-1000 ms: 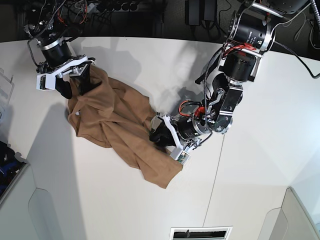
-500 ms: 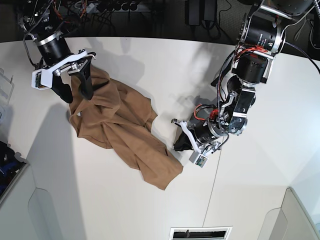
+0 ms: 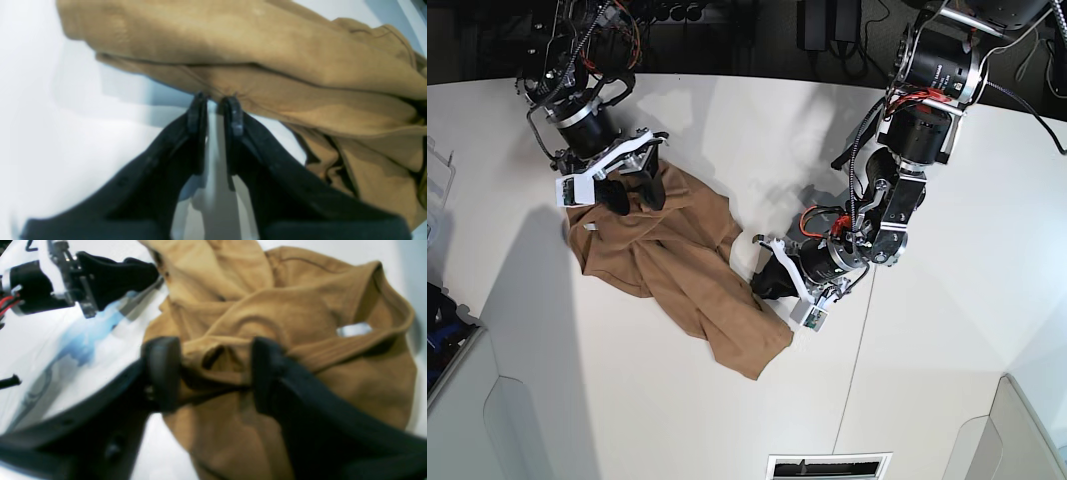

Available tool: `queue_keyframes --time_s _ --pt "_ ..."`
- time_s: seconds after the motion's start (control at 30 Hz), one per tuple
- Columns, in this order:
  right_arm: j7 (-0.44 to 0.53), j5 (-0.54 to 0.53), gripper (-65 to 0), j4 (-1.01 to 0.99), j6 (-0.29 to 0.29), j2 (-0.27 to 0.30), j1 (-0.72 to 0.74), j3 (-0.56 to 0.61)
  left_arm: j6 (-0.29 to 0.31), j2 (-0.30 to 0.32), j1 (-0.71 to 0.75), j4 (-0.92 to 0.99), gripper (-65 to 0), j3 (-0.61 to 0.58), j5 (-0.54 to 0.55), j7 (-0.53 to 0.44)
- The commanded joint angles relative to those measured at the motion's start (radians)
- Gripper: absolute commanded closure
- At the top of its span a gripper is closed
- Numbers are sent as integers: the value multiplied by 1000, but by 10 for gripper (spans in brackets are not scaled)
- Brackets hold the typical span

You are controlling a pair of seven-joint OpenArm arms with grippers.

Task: Layout the t-shirt on the table in an organized manner, then fold the t-shirt properly
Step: 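Grasp the shirt fabric with the left gripper and drag it across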

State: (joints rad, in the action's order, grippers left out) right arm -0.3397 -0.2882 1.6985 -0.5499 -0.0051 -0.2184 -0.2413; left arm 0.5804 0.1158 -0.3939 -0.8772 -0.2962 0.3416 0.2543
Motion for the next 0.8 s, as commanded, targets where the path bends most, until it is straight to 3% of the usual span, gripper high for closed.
queue_keyframes --time_s 0.0,0.2,0.37,0.4,0.5,0.63,0.77 --pt "28 -8 -195 17 -4 2 6 2 8 -2 -19 -10 -137 -1 -1 8" --pt "27 -3 0 17 -4 2 7 2 8 -3 -19 -10 -137 -1 -1 3" --pt "-4 -3 0 17 -4 3 6 1 -9 -16 -19 -10 -137 -1 -2 -3" --pt "-5 -3 0 18 -4 3 5 0 -18 -20 -19 -10 -124 -1 -2 -3" --pt "-5 -4 0 32 -7 3 4 -2 -23 -21 -19 -10 0 -1 -8 -10" --pt "-5 -4 0 101 -21 5 4 -35 -24 -11 -20 -10 0 0 -40 -12" --pt "-20 -10 0 200 -23 6 4 -110 -122 30 -31 -10 0 0 -40 -30"
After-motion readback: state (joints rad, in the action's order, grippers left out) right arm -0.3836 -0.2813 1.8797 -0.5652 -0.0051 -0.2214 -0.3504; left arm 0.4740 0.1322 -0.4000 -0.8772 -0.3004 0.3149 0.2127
